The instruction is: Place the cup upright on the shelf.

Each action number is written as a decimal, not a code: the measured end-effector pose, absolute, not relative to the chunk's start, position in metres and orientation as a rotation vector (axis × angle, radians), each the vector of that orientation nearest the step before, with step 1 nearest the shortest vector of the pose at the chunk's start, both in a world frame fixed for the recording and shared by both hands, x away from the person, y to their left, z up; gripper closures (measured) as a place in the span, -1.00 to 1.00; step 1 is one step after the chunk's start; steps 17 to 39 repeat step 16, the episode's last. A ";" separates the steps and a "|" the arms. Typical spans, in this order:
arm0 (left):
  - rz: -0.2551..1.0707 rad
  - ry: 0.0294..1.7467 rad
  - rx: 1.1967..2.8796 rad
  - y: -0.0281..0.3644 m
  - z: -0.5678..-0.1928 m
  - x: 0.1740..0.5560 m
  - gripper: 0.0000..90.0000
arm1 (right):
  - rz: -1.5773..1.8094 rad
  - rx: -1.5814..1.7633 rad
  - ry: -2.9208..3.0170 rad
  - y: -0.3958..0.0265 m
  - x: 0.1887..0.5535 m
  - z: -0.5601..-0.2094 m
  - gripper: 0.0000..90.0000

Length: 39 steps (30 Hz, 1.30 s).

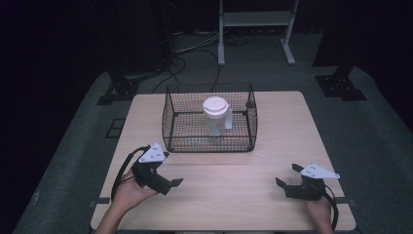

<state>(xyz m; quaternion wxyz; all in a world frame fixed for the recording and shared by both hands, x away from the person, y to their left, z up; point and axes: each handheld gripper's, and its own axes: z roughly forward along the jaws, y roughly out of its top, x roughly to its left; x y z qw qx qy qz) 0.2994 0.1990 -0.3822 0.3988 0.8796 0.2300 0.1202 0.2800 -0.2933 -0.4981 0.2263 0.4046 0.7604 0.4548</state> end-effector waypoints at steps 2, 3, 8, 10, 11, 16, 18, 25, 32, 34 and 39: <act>0.309 0.586 2.219 0.201 -0.383 0.297 -1.00 | 1.253 1.115 2.096 -0.293 0.280 -0.498 -0.71; 0.307 0.586 2.215 0.202 -0.383 0.297 -1.00 | 1.253 1.112 2.095 -0.293 0.280 -0.498 -0.71; 0.315 0.599 2.203 0.207 -0.386 0.291 -1.00 | 1.251 1.113 2.092 -0.293 0.280 -0.498 -0.71; 0.314 0.608 2.204 0.209 -0.389 0.289 -1.00 | 1.251 1.113 2.093 -0.293 0.280 -0.498 -0.71; 0.318 0.616 2.201 0.210 -0.391 0.287 -1.00 | 1.251 1.112 2.093 -0.293 0.280 -0.498 -0.71; 0.310 0.639 2.173 0.216 -0.401 0.281 -1.00 | 1.252 1.111 2.095 -0.293 0.280 -0.498 -0.71; 0.310 0.639 2.173 0.216 -0.401 0.281 -1.00 | 1.252 1.111 2.095 -0.293 0.280 -0.498 -0.71; 0.310 0.639 2.173 0.216 -0.401 0.281 -1.00 | 1.252 1.111 2.095 -0.293 0.280 -0.498 -0.71; 0.310 0.639 2.173 0.216 -0.401 0.281 -1.00 | 1.252 1.111 2.095 -0.293 0.280 -0.498 -0.71; 0.310 0.639 2.173 0.216 -0.401 0.281 -1.00 | 1.252 1.111 2.095 -0.293 0.280 -0.498 -0.71; 0.310 0.639 2.173 0.216 -0.401 0.281 -1.00 | 1.252 1.111 2.095 -0.293 0.280 -0.498 -0.71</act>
